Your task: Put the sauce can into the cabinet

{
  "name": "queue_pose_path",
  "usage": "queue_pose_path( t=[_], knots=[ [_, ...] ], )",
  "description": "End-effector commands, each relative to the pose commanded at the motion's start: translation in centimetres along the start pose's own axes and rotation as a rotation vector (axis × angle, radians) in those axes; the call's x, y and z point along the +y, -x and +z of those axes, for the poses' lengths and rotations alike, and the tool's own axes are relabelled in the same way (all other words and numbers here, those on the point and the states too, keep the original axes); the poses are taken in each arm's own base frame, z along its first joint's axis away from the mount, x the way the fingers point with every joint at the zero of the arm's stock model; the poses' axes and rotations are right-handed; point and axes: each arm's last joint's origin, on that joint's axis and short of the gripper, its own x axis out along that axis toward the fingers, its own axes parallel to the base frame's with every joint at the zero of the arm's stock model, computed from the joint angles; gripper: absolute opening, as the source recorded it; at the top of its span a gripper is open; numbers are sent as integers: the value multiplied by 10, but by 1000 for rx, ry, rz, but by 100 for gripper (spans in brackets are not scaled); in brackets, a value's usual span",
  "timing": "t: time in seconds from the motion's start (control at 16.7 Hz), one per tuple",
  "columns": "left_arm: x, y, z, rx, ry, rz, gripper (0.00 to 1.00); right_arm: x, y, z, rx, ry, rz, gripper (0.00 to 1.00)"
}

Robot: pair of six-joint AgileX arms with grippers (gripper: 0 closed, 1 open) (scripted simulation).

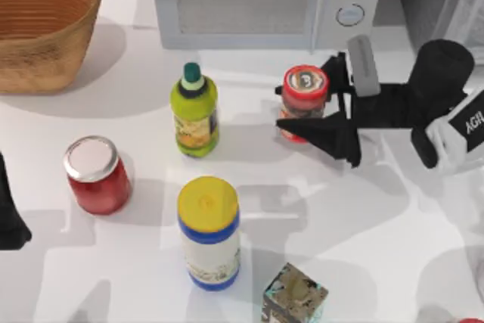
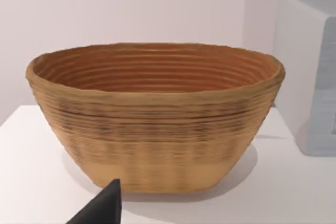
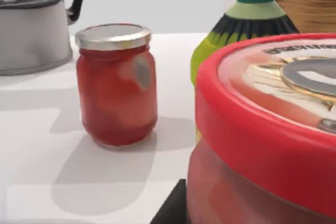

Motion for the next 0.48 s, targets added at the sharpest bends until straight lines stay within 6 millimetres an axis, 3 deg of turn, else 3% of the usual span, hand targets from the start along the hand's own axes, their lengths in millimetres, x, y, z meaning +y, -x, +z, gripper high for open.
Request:
queue_pose_path(
  t=[0.24, 0.36, 0.48],
  knots=[
    [0, 0, 0, 0, 0, 0, 100, 3, 0, 74, -7, 30, 0, 0],
    [0, 0, 0, 0, 0, 0, 100, 7, 1, 93, -5, 19, 1, 0],
    [0, 0, 0, 0, 0, 0, 100, 9, 2, 100, -3, 12, 1, 0]
  ],
)
